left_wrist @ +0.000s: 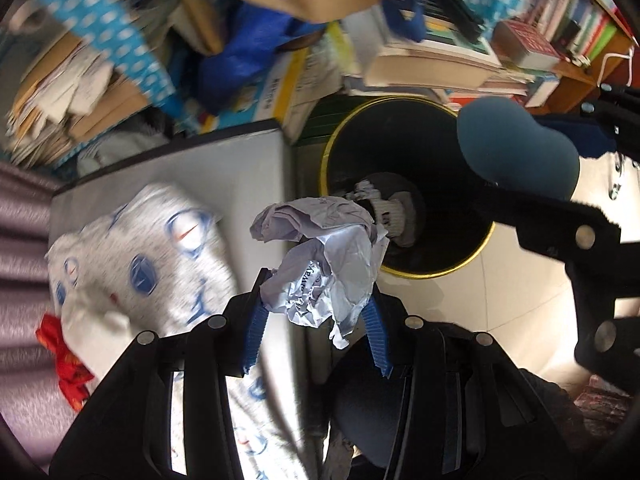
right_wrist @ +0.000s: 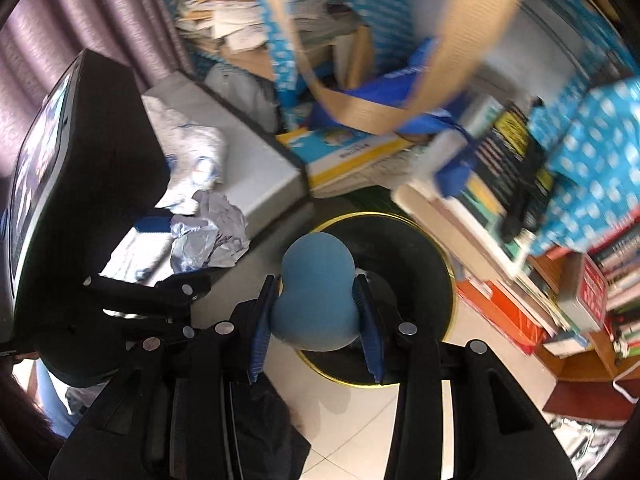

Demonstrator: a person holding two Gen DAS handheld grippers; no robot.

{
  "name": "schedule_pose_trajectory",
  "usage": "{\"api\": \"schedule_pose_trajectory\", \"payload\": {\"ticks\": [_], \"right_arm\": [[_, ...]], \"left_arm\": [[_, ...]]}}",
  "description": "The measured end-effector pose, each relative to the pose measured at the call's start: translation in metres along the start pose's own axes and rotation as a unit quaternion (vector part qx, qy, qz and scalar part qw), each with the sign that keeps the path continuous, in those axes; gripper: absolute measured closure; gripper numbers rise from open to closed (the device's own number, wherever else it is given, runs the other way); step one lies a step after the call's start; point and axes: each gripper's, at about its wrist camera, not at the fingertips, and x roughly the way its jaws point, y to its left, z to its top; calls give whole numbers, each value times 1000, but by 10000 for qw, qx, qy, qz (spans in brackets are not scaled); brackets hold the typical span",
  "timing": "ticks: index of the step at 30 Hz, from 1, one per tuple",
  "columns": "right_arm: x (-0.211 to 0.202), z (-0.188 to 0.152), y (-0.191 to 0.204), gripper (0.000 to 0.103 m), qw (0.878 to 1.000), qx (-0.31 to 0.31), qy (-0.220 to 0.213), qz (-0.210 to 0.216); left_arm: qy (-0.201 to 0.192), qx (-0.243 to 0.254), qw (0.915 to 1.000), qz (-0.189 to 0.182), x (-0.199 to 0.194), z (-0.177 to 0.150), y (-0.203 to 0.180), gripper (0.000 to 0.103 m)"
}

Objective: Organize soft objects
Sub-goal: 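Open both tools to drop the paper and sponge into the bin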

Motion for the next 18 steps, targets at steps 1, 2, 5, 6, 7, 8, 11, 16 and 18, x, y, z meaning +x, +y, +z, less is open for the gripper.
{"api": "schedule_pose_trajectory", "payload": {"ticks": [1,2,5,6,7,8,11,16,18], "right_arm": [[0,-1,-5,67,10000,58,9,-25],[0,-3,-10,67,9999,109,16,-50],[-1,-7,-25,67,9995,246,5,-172],[-1,-8,-30,67,9994,292,-1,-202],[-2,-9,-34,67,9992,319,-7,-231],[-3,-10,-37,67,9991,340,-15,-260],[-3,-11,-49,67,9986,430,-29,-312],[1,-13,-65,67,9979,548,-30,-356],[6,-13,-69,67,9978,572,-1,-349]], "left_arm": [[3,45,10000,-20,2,3,-4,59],[8,104,9999,-36,4,7,-9,59],[50,231,9997,-98,12,18,-22,59],[51,280,9995,-121,14,22,-26,59],[51,314,9994,-136,16,24,-29,59],[52,350,9993,-155,19,28,-34,59],[85,428,9989,-193,26,38,-46,59],[130,478,9985,-228,38,52,-54,59],[161,442,9986,-248,43,56,-54,52]]}}
